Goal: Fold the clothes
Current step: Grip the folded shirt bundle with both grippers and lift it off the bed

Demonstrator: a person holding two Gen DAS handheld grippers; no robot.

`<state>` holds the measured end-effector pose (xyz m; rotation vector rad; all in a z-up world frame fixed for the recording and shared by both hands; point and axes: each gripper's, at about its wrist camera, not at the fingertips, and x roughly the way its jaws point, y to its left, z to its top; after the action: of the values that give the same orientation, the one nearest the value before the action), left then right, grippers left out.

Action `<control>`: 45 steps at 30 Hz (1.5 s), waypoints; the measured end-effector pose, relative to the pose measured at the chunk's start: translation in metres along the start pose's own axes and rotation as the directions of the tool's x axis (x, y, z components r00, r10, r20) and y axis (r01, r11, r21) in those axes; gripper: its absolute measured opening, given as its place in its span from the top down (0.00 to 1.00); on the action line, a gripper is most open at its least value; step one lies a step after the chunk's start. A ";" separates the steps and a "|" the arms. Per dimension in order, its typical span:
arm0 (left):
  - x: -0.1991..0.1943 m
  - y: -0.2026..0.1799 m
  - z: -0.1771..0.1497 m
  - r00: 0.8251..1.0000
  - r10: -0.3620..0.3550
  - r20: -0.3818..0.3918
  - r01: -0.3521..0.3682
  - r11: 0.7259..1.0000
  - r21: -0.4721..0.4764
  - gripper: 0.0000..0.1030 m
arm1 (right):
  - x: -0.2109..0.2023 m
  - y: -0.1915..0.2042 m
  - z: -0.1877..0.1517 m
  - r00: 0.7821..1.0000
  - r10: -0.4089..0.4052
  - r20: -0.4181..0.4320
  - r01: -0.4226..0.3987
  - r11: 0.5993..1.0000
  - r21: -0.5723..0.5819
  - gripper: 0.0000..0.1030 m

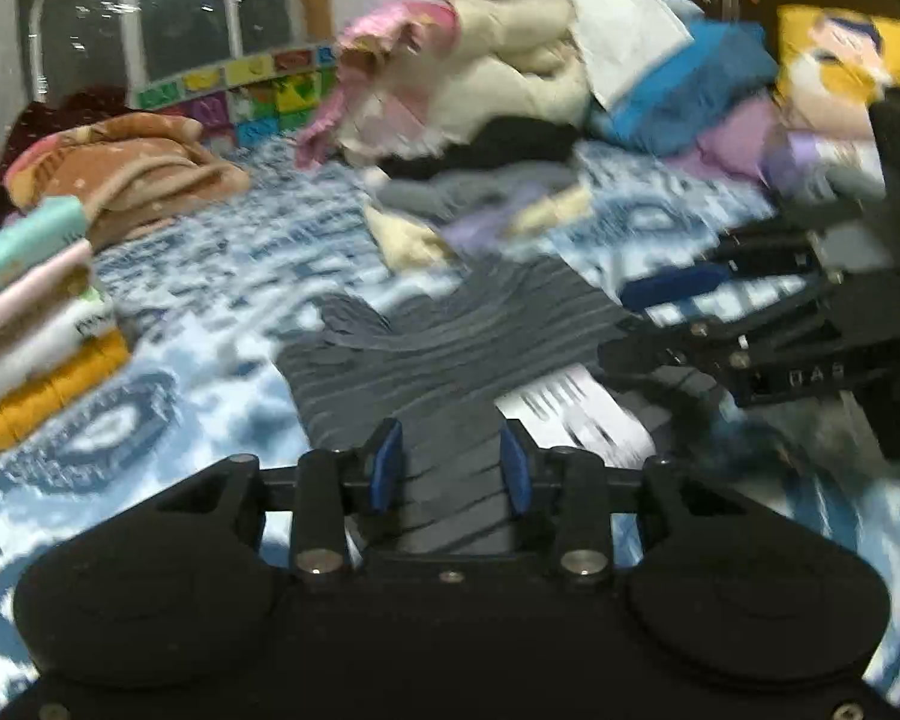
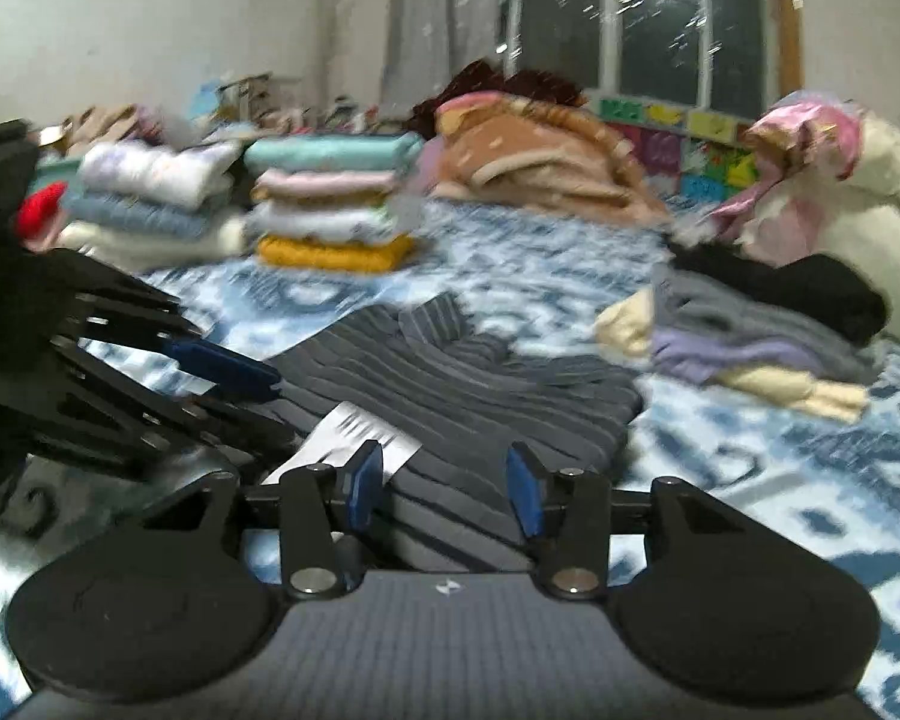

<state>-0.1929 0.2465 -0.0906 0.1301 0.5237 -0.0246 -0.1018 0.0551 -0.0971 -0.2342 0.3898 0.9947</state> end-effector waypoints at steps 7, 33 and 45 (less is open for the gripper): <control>0.040 0.026 0.014 1.000 -0.003 0.028 0.003 1.000 -0.025 0.51 | 0.050 -0.022 0.021 0.999 -0.032 -0.010 0.031 0.999 -0.037 0.49; 0.039 0.082 -0.037 0.985 -0.161 -0.063 0.068 0.696 -0.714 0.44 | 0.048 -0.076 -0.037 0.990 0.118 -0.075 -0.041 0.759 0.650 0.24; 0.049 0.073 -0.034 0.981 -0.196 -0.010 0.110 0.590 -0.800 0.71 | 0.071 -0.086 -0.034 0.977 0.214 -0.024 -0.130 0.677 0.724 0.61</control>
<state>-0.1633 0.3242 -0.1353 -0.8206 0.6014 0.0514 -0.0016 0.0521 -0.1568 0.4857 0.8896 0.9421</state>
